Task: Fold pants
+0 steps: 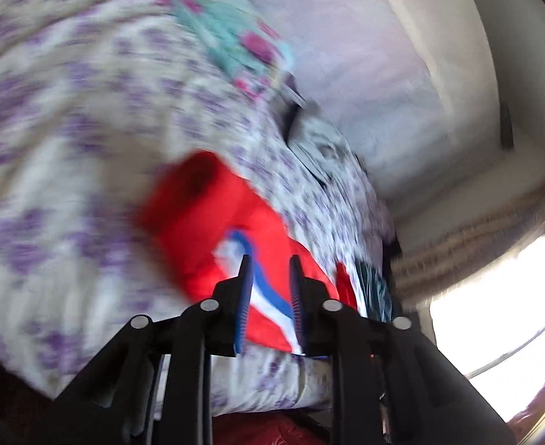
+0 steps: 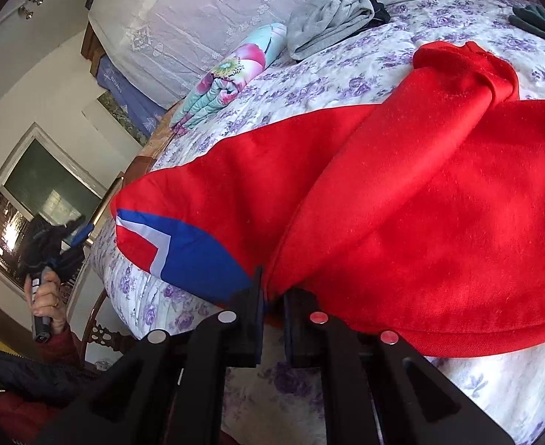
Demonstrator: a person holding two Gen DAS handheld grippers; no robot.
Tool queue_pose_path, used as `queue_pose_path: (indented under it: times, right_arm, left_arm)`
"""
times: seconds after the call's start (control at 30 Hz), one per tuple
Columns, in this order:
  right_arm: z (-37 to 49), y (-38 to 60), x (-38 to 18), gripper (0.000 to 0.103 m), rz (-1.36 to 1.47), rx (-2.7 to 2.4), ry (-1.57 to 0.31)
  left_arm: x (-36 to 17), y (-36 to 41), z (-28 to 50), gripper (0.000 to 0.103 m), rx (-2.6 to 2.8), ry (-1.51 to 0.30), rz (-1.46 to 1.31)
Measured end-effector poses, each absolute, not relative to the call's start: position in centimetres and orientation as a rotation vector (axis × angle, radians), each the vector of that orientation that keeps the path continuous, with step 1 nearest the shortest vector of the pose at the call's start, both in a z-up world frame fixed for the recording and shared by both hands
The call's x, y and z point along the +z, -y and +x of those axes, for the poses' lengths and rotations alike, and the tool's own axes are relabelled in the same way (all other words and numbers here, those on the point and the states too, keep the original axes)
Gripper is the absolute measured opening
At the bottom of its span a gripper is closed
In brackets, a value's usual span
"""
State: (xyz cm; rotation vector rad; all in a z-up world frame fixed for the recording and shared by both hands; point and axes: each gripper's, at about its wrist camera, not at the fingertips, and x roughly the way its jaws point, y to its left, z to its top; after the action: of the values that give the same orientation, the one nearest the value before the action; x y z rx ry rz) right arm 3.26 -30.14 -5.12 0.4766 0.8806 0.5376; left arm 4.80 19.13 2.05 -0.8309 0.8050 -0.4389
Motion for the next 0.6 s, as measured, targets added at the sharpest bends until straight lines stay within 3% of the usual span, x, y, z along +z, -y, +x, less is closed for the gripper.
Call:
queue_pose_path:
  times: [0.2,0.23,0.27,0.37,0.53,0.6]
  right_arm:
    - [3.2,30.4,-5.4,0.008,0.501,0.548,-0.873]
    - [3.3,30.4,-5.5,0.009,0.508,0.552,-0.87]
    - [3.3,30.4,-5.6,0.009,0.512,0.557,-0.868]
    - [3.2,30.1,-5.5,0.01,0.489,0.548,-0.861]
    - [3.1,30.2,-5.4,0.012,0.489,0.555,-0.863]
    - [3.1,30.2,-5.3,0.013,0.479,0.558,-0.866]
  left_arm:
    - [-0.6,-14.5,11.3,0.023,-0.329,-0.889,-0.606]
    - [-2.2,-15.2,12.5,0.005,-0.31,-0.91,-0.612]
    - [-4.4,-16.2,13.8,0.003,-0.302,-0.943,-0.655]
    - [-6.4,-18.9,14.4,0.002,-0.412,-0.909,-0.843]
    - [-4.8,-18.4,12.4,0.0,-0.385,-0.9,-0.821]
    - [-3.3,-18.5,11.2,0.006,-0.441,-0.85,-0.849]
